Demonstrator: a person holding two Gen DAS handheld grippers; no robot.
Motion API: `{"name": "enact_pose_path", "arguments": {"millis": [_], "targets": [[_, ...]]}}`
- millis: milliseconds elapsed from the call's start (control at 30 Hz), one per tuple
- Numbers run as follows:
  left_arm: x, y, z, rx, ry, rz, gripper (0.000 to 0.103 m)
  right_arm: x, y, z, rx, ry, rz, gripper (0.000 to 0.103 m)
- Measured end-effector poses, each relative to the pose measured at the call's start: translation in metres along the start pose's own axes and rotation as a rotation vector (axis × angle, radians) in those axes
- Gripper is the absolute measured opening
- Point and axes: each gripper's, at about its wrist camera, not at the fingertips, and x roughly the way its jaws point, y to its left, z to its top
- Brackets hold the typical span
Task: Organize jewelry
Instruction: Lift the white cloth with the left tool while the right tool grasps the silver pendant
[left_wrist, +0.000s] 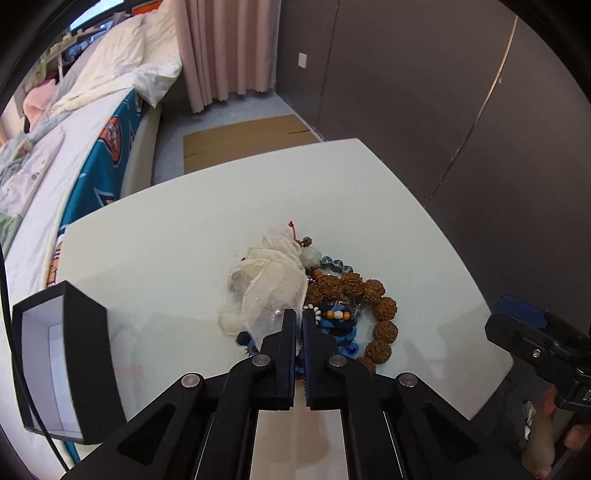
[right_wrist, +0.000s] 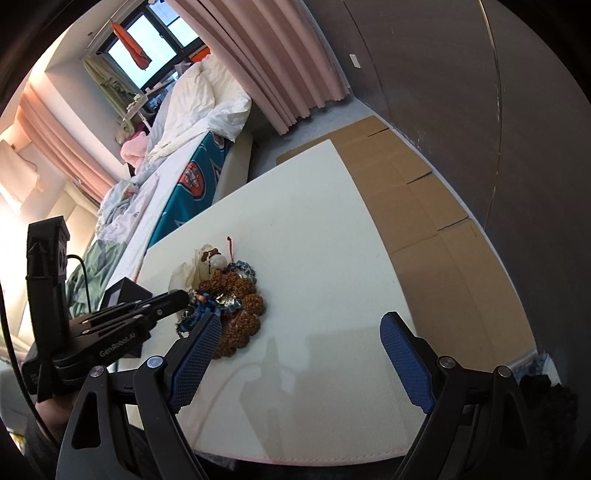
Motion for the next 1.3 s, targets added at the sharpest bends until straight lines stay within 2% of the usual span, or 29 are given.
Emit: {"name": "enact_pose_path", "arguments": {"millis": [133,300,433,533,600,667,800,833,900,1133,1300], "targets": [[-0.013,0.006,-0.002,-0.022,-0.019,-0.020,0.000,-0.002,0.010,0.000,-0.015,0.001,0.011,0.089],[-0.031,0.022,-0.003,-0.041,-0.058,-0.006,0.000,-0.001,0.028,0.002,-0.043,0.005,0.034,0.088],[-0.046,0.036,-0.005,-0.063,-0.085,-0.002,0.000,0.008,0.045,0.002,-0.071,0.036,0.065,0.076],[-0.057,0.047,-0.006,-0.080,-0.106,0.003,0.000,0.018,0.060,0.000,-0.096,0.057,0.088,0.076],[-0.064,0.053,-0.006,-0.090,-0.119,0.004,0.000,0.024,0.068,-0.001,-0.110,0.075,0.106,0.073],[-0.072,0.061,-0.006,-0.100,-0.135,0.007,0.000,0.033,0.079,-0.003,-0.130,0.106,0.121,0.065],[-0.086,0.073,-0.008,-0.122,-0.166,0.010,0.000,0.045,0.098,-0.009,-0.174,0.145,0.146,0.061],[-0.089,0.075,-0.008,-0.127,-0.172,0.010,0.000,0.048,0.102,-0.009,-0.184,0.152,0.150,0.057],[-0.095,0.081,-0.008,-0.138,-0.185,0.011,0.000,0.051,0.107,-0.007,-0.192,0.163,0.147,0.053],[-0.106,0.104,-0.013,-0.174,-0.217,0.001,0.000,0.063,0.116,0.015,-0.214,0.168,0.132,0.052],[-0.107,0.117,-0.015,-0.205,-0.229,-0.004,0.000,0.087,0.126,0.030,-0.241,0.227,0.108,0.042]]}}
